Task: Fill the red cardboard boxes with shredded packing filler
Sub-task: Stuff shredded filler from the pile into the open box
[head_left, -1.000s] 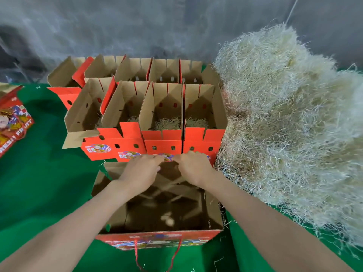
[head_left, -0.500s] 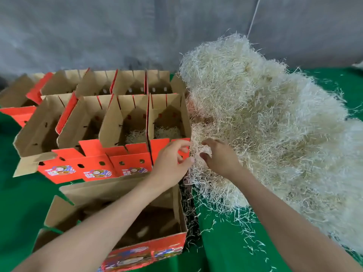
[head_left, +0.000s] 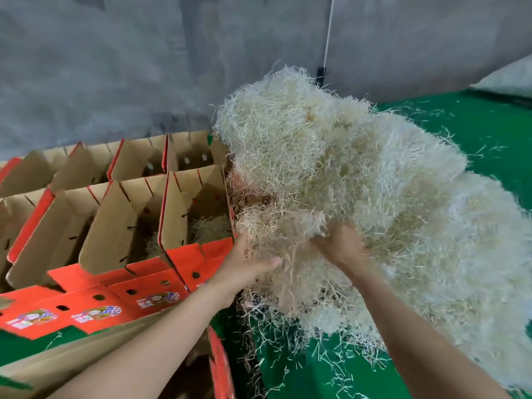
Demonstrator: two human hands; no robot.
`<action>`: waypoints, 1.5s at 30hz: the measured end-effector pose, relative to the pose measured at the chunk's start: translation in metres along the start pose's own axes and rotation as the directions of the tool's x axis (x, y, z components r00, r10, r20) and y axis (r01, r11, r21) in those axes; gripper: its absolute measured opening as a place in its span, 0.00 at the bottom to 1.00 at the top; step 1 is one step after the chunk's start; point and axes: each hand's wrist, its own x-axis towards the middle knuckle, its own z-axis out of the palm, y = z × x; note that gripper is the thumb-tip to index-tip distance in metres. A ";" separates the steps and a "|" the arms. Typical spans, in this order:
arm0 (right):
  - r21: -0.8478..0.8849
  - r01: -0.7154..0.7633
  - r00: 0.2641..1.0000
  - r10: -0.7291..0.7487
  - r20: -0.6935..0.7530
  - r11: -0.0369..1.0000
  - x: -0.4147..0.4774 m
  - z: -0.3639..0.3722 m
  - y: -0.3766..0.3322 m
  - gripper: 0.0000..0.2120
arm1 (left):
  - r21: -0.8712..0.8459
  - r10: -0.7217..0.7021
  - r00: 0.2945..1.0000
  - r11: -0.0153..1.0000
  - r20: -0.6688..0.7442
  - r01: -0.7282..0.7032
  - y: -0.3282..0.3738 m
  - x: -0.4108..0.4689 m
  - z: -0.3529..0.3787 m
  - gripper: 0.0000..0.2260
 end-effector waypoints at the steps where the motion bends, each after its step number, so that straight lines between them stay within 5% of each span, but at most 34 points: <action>1: 0.078 0.033 0.998 -0.029 -0.047 0.996 0.002 -0.010 -0.013 0.12 | -0.095 -0.036 0.998 0.995 0.047 0.040 0.004 0.002 0.003 0.54; 3: 0.165 0.151 0.984 -0.131 -0.121 0.975 -0.005 -0.028 -0.039 0.14 | -0.279 -0.058 0.985 0.955 0.160 0.102 0.014 0.007 0.011 0.58; 6: 0.270 0.253 0.967 -0.247 -0.056 0.929 -0.027 -0.035 -0.067 0.09 | -0.451 -0.086 0.941 0.861 0.328 0.236 0.037 0.017 0.025 0.51; 10: 0.445 0.198 0.927 -0.315 0.206 0.873 -0.038 -0.045 -0.088 0.05 | -0.562 -0.307 0.951 0.780 0.038 0.274 0.051 0.044 0.030 0.19; 13: 0.512 0.233 0.950 -0.306 0.063 0.827 -0.023 -0.068 -0.083 0.17 | -0.490 -0.232 0.972 0.851 -0.028 0.189 0.049 0.051 0.015 0.15; 16: 0.184 0.395 0.890 -0.326 -0.319 0.900 -0.004 -0.094 -0.065 0.27 | -0.434 -0.255 0.957 0.884 -0.141 0.171 0.040 0.051 -0.010 0.20; 17: -0.022 0.359 0.888 -0.349 -0.298 0.933 0.005 -0.099 -0.056 0.34 | -0.427 -0.264 0.953 0.886 -0.148 0.179 0.037 0.050 -0.016 0.21; 20: -0.404 0.228 0.974 -0.206 0.098 0.886 0.032 -0.095 -0.029 0.55 | -0.422 -0.274 0.954 0.884 -0.118 0.202 0.032 0.046 -0.025 0.12; 22: -0.493 0.232 0.963 -0.126 0.239 0.838 0.041 -0.078 -0.020 0.55 | -0.402 -0.279 0.958 0.887 -0.075 0.227 0.029 0.044 -0.024 0.06; 25: -0.410 0.194 0.952 -0.071 0.297 0.891 0.050 -0.064 -0.017 0.40 | -0.348 -0.283 0.958 0.903 -0.043 0.252 0.024 0.041 -0.015 0.04; 27: -0.195 0.132 0.971 -0.087 0.223 0.972 0.053 -0.064 -0.019 0.31 | -0.259 -0.281 0.959 0.929 -0.032 0.263 0.018 0.042 -0.007 0.08; 31: 0.132 0.112 0.993 -0.114 0.010 0.985 0.049 -0.073 -0.040 0.26 | -0.024 -0.108 0.986 0.994 -0.128 0.105 0.011 0.046 0.008 0.46; 35: 0.042 0.259 0.953 -0.248 -0.171 0.965 0.029 -0.075 -0.068 0.25 | -0.223 0.247 0.958 0.935 -0.150 -0.276 0.030 0.041 0.016 0.45; 39: -0.151 0.325 0.871 -0.357 -0.336 0.934 0.018 -0.080 -0.087 0.29 | -0.231 0.485 0.872 0.842 -0.069 -0.487 0.047 0.026 0.018 0.50; 42: -0.155 0.272 0.868 -0.311 -0.386 0.950 0.019 -0.100 -0.092 0.29 | -0.207 0.527 0.846 0.821 -0.083 -0.532 0.054 0.023 0.012 0.51; 45: -0.096 0.339 0.907 -0.352 -0.231 0.936 0.008 -0.108 -0.105 0.27 | -0.033 0.455 0.889 0.889 -0.055 -0.457 0.061 0.023 0.018 0.58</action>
